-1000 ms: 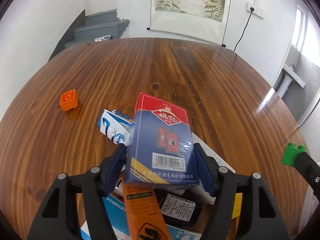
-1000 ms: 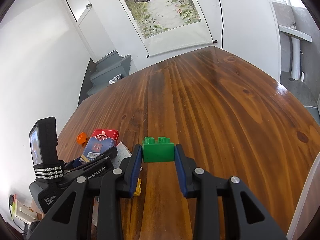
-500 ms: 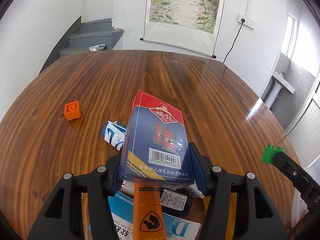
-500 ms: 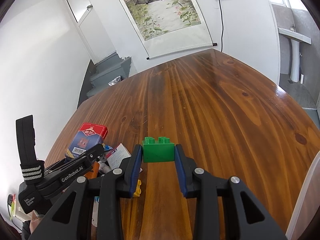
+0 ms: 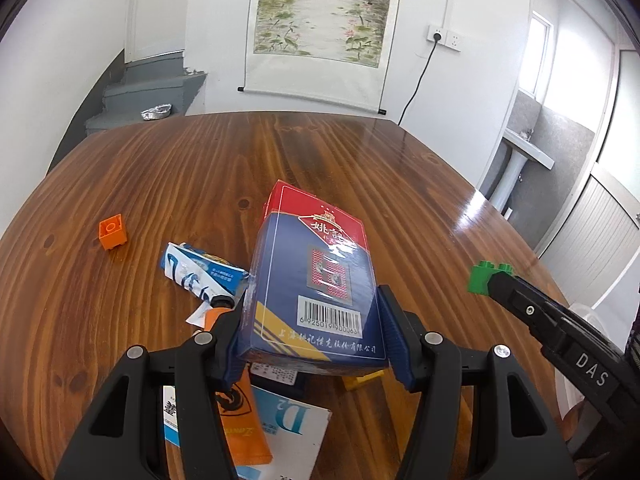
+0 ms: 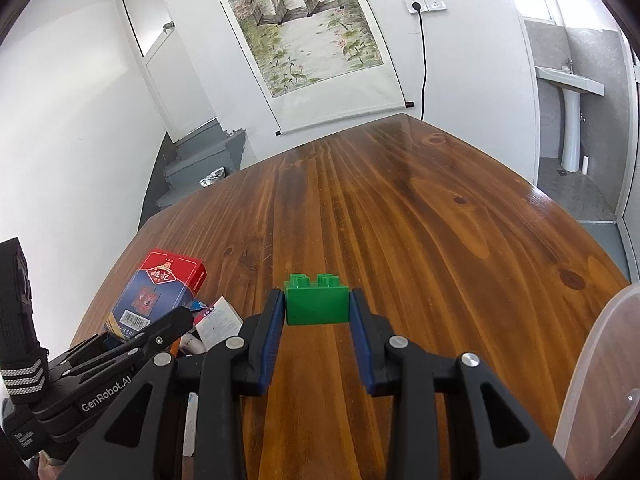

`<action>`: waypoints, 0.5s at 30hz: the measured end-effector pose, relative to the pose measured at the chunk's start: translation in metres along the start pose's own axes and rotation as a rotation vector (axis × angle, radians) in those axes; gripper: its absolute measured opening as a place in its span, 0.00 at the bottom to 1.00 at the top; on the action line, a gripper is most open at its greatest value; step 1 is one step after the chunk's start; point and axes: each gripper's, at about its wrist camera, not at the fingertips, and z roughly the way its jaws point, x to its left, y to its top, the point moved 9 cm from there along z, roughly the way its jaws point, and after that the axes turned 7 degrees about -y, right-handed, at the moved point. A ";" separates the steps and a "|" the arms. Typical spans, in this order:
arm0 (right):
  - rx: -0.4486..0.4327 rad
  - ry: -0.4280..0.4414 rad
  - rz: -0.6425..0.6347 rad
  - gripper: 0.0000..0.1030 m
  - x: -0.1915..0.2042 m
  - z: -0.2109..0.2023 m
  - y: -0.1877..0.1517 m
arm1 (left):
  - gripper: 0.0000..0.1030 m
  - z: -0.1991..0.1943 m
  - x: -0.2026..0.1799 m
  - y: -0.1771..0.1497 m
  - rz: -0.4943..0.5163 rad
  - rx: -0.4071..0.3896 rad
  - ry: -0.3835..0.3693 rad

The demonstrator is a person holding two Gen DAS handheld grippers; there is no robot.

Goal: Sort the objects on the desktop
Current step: 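Carry the card box and green brick over the clear bowl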

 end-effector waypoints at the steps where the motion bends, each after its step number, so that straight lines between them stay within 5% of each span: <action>1: 0.002 -0.003 0.007 0.35 -0.003 -0.002 -0.003 | 0.59 -0.001 -0.004 -0.001 0.007 0.001 -0.008; 15: -0.079 -0.163 0.170 0.35 -0.115 -0.078 -0.022 | 0.59 0.002 -0.069 -0.024 0.089 0.063 -0.142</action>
